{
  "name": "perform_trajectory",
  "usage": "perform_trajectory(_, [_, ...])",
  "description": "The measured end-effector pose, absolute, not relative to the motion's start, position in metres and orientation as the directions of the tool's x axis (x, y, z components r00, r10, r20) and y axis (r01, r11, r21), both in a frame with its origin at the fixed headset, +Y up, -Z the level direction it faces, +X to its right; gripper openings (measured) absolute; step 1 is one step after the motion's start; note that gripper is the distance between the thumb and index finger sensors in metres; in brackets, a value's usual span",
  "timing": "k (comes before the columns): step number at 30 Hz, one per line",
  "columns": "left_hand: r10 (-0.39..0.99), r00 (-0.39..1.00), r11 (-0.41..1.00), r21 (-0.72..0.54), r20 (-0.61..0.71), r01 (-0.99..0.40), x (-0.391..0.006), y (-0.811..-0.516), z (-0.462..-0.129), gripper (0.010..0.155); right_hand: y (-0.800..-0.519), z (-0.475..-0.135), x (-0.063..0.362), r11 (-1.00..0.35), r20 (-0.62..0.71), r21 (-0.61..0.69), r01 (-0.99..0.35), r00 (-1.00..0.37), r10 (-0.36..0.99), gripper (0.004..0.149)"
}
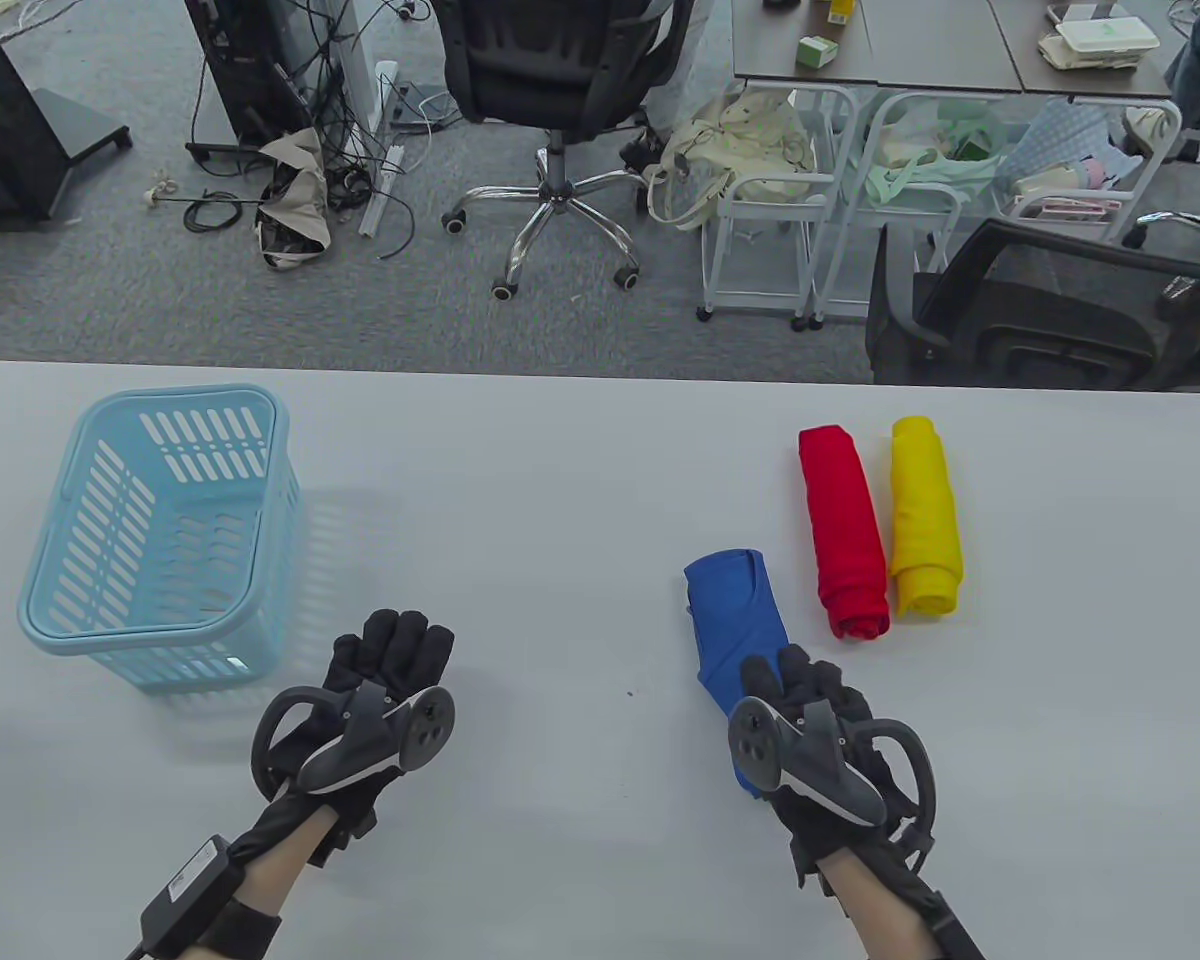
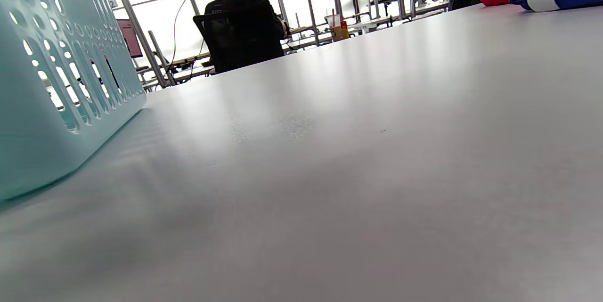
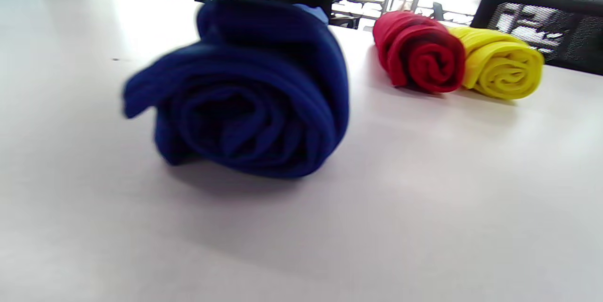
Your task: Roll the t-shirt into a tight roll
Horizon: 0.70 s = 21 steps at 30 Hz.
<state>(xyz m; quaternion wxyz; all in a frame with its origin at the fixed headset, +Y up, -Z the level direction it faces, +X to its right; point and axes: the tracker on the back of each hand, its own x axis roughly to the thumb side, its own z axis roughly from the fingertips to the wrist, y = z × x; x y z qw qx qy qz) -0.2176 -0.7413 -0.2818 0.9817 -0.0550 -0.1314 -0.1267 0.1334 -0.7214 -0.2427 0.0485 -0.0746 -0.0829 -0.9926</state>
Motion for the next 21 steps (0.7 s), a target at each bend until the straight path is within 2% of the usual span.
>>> perform_trajectory(3, [-0.242,0.93,0.959,-0.077,0.277,0.273,-0.215,-0.742,-0.281,0.073,-0.741,-0.247,0.121,-0.949,0.22,0.281,0.143,-0.972,-0.082,0.07])
perform_trajectory(5, [-0.251,0.926,0.957,-0.069,0.281,0.281,-0.213,-0.741,-0.279,0.073,-0.746,-0.257,0.116,-0.932,0.223,0.281,0.228,-0.96,-0.168,0.077])
perform_trajectory(7, [-0.251,0.927,0.958,-0.066,0.28,0.279,-0.213,-0.74,-0.279,0.073,-0.749,-0.27,0.116,-0.922,0.207,0.294,0.252,-0.959,-0.196,0.078])
perform_trajectory(15, [-0.251,0.928,0.955,-0.084,0.274,0.283,-0.214,-0.743,-0.28,0.073,-0.747,-0.364,0.115,-0.883,0.084,0.419,0.209,-0.978,-0.192,0.081])
perform_trajectory(21, [-0.238,0.936,0.957,-0.098,0.259,0.271,-0.219,-0.744,-0.284,0.073,-0.747,-0.4,0.117,-0.865,0.02,0.46,0.202,-0.976,-0.217,0.085])
